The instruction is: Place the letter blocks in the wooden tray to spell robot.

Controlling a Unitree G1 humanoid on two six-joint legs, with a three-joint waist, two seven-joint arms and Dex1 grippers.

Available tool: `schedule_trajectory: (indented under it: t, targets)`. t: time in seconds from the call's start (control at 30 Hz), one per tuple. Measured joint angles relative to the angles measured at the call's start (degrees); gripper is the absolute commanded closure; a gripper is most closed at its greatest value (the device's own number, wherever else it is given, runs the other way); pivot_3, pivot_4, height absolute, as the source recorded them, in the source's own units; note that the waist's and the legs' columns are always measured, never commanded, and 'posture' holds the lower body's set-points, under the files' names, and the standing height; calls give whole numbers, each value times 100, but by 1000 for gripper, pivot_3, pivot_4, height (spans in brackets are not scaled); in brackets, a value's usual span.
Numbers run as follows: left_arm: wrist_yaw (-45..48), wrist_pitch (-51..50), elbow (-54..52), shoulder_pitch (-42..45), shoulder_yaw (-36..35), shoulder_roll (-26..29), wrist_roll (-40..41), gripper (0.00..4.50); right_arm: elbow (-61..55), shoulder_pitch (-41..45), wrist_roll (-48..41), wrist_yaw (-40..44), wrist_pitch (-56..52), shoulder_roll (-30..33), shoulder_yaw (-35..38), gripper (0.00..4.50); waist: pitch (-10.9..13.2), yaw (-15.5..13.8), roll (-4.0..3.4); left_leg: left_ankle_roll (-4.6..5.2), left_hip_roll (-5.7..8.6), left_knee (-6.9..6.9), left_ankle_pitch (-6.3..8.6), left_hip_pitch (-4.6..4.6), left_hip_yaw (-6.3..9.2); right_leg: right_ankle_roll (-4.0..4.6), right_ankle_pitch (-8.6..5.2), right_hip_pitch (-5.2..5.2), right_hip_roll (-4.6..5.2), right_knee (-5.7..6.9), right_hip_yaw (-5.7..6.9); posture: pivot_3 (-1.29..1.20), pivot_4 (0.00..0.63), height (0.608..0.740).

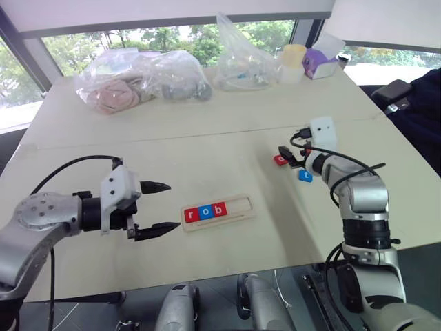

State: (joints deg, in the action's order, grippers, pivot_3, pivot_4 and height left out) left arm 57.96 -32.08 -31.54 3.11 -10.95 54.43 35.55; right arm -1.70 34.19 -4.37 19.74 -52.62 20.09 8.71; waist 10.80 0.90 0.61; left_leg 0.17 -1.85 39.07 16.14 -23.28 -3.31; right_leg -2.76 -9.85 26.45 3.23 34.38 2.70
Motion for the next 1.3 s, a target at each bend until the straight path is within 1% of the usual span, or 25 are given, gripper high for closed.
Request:
schedule_trajectory:
  t: [0.13,0.3,0.43,0.73,0.87,0.9,0.93,0.97,1.0,1.07,1.1,1.3]
  targets:
    - [8,0,48,116,105,-44,-3,0,-32,-127,-196,-100,-93,-163,39,63,0,-2,0,0,0,0,0,-2,2,0,0,0,-1,-1,-1,0,150,740]
    - [2,-9,55,160,107,-44,-3,0,197,-159,-267,-160,84,-166,-12,63,0,-1,1,0,1,0,0,-2,2,-1,0,0,0,-3,-5,0,150,740]
    - [-40,-32,34,160,106,-44,4,0,646,-109,-260,-165,364,-164,-173,63,0,3,1,0,1,0,0,-1,2,-1,0,0,-1,-2,-6,0,150,740]
    - [-124,-239,-132,101,59,-44,23,0,1801,328,-152,-136,1139,-149,-490,63,0,12,1,0,1,0,0,-1,3,-1,0,0,-3,-2,-9,0,150,740]
    - [-185,-268,-206,65,37,-44,23,0,2126,445,-131,-104,1356,-100,-540,63,-2,11,3,0,1,3,0,3,5,-1,1,-5,-3,-2,-14,0,150,740]
    - [-191,-274,-237,57,34,-44,25,0,2166,455,-131,-82,1388,-93,-552,595,-2,10,4,0,1,3,0,4,7,-1,1,-6,-3,-2,-15,0,150,740]
    - [-199,-279,-248,55,34,-44,30,0,2172,458,-129,-56,1403,-86,-579,854,-2,10,4,0,1,3,0,5,8,-1,1,-7,-3,-1,-16,0,150,740]
    - [-214,-285,-254,54,33,-44,44,0,2170,458,-128,-21,1411,-83,-619,1375,-2,9,4,0,1,3,0,6,9,-1,0,-7,-3,-1,-16,0,150,740]
    - [-226,-288,-260,52,32,-44,57,0,2158,457,-128,5,1401,-80,-658,1800,-3,8,4,0,1,3,0,7,10,-1,0,-8,-3,0,-16,0,150,740]
    - [-245,-289,-271,48,31,-44,82,0,2037,415,-127,66,1304,-46,-752,2936,-4,-2,5,0,1,3,0,7,11,-1,0,-8,-3,0,-16,0,150,740]
    - [-259,-288,-274,48,30,-44,95,0,1918,364,-121,76,1244,-28,-780,3292,-4,-11,5,0,1,3,0,6,12,-1,0,-8,-3,0,-16,0,150,740]
    - [-303,-274,-271,63,45,-46,122,0,904,-177,-182,78,649,69,-744,3274,-10,-28,10,0,2,3,0,5,13,-3,-1,-11,-2,-4,-16,0,150,740]
